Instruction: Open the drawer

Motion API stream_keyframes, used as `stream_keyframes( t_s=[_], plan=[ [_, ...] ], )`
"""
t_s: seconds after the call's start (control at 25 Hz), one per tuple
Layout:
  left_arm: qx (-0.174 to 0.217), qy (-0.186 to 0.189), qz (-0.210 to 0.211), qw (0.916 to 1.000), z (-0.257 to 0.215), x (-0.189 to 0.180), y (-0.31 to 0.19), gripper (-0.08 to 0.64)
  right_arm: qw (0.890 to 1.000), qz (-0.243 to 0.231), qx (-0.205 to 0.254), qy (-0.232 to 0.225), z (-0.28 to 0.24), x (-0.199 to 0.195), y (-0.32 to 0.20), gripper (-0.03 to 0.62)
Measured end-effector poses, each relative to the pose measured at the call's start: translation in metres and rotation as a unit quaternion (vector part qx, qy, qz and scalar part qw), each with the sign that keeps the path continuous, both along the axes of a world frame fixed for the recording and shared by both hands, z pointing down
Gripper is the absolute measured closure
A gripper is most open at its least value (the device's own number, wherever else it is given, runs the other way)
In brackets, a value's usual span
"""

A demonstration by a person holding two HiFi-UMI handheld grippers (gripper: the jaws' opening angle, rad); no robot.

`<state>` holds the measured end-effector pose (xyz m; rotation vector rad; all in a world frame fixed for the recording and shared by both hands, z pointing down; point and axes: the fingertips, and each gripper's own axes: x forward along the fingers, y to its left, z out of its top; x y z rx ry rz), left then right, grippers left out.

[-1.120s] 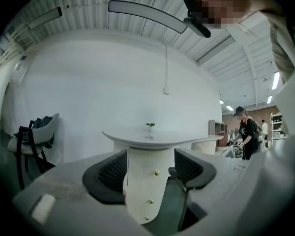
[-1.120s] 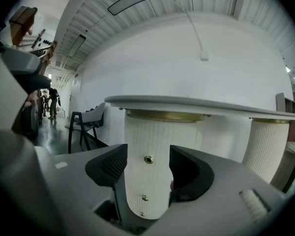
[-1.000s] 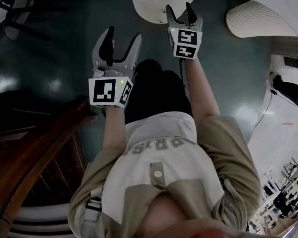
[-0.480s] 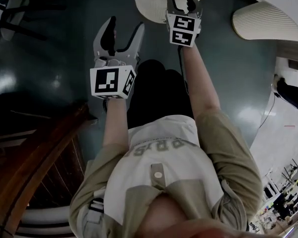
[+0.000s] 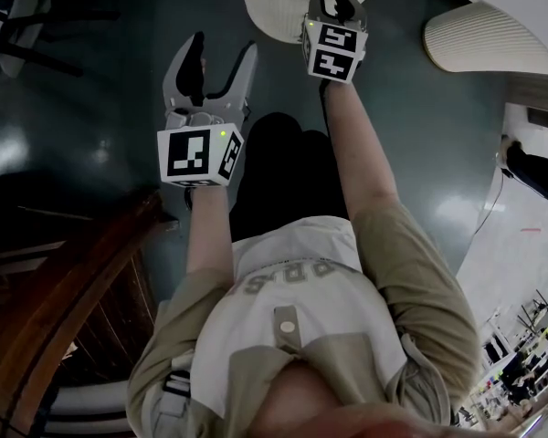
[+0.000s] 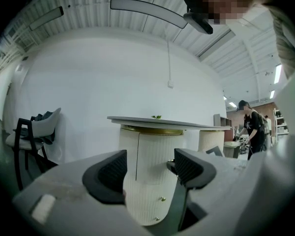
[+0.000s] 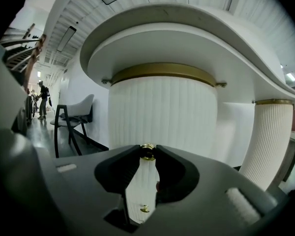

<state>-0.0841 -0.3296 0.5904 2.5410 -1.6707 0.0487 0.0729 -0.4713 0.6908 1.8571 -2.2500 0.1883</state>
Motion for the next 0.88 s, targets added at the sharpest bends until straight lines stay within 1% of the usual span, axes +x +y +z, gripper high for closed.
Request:
stream_keyframes(
  t_s=[0.24,0.64,0.88],
  plan=[
    [-0.004,-0.003,0.004,1.0000,-0.001,0.001,0.003,0.252,1.000,-0.006,-0.012,-0.013,0.000,0.002,-0.001,0.489],
    [-0.014,-0.002,0.000,0.9999,-0.002,-0.003,0.004,0.252,0.999,-0.008,-0.022,-0.021,0.001,0.001,0.000,0.489],
    [-0.015,0.002,-0.006,0.9999,-0.004,-0.006,0.003,0.252,1.000,-0.006,-0.017,-0.018,-0.001,0.001,0.009,0.489]
  ],
)
